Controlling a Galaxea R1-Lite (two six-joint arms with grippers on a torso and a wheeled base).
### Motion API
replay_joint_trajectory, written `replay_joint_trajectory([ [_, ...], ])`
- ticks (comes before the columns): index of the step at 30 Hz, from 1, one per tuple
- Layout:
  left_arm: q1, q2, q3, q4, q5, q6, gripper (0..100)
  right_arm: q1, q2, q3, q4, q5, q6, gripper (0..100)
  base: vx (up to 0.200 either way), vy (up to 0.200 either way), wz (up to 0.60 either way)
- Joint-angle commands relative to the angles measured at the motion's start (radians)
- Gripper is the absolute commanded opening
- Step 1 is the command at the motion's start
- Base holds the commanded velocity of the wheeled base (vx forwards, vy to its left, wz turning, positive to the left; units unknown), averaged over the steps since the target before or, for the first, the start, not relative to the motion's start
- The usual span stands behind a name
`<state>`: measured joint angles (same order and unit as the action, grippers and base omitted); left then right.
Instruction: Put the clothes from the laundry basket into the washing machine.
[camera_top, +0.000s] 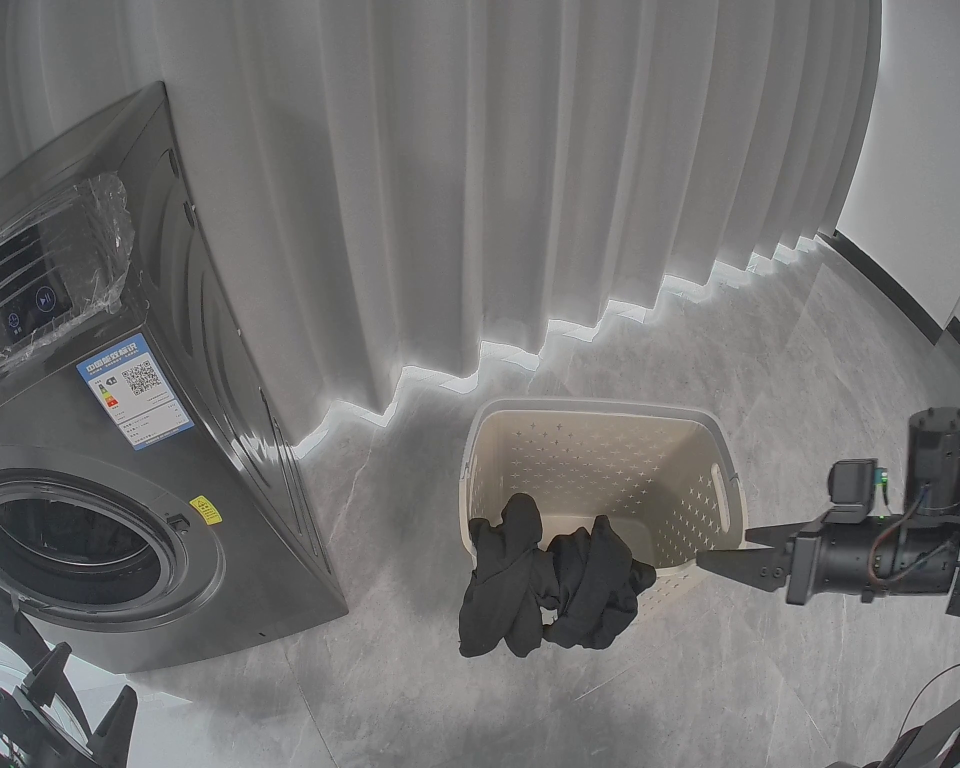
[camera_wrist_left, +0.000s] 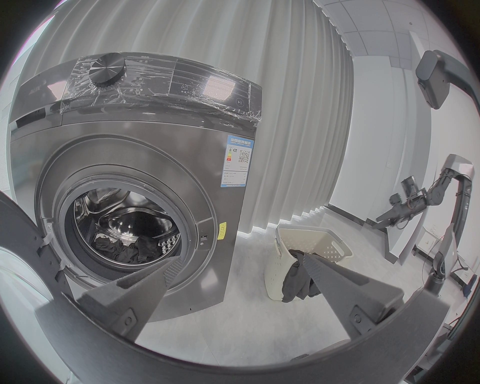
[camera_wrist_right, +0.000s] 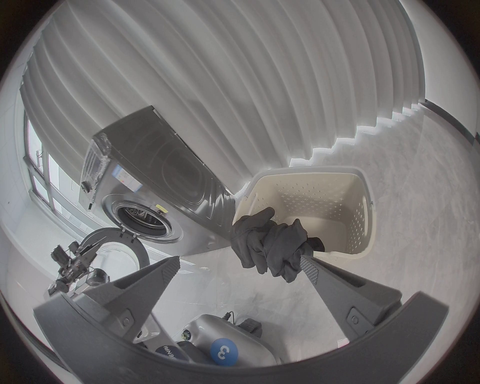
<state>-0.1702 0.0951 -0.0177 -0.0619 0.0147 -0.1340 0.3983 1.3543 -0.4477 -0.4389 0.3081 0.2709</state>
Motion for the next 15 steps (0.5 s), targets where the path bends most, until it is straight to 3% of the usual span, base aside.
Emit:
replay_joint_trajectory([
  [1,0.0,0.002,0.015,0.001,0.001,0.004,100,0.004,0.261,-0.006,-0.127,-0.017,0.001,100,0.0,0.0,0.0],
  [4,0.0,0.002,0.015,-0.001,0.001,0.002,100,-0.007,0.411,-0.005,-0.264,-0.024,-0.002,100,0.0,0.0,0.0],
  [8,0.0,0.002,0.015,0.001,0.001,0.002,100,-0.009,0.551,-0.003,-0.44,-0.09,-0.019,100,0.0,0.0,0.0],
  [11,0.0,0.002,0.015,-0.001,0.001,0.002,100,-0.009,0.634,-0.005,-0.564,-0.096,-0.021,100,0.0,0.0,0.0],
  [15,0.0,0.002,0.015,0.001,0.001,0.002,100,-0.007,0.695,-0.016,-0.598,-0.098,-0.021,100,0.0,0.0,0.0],
])
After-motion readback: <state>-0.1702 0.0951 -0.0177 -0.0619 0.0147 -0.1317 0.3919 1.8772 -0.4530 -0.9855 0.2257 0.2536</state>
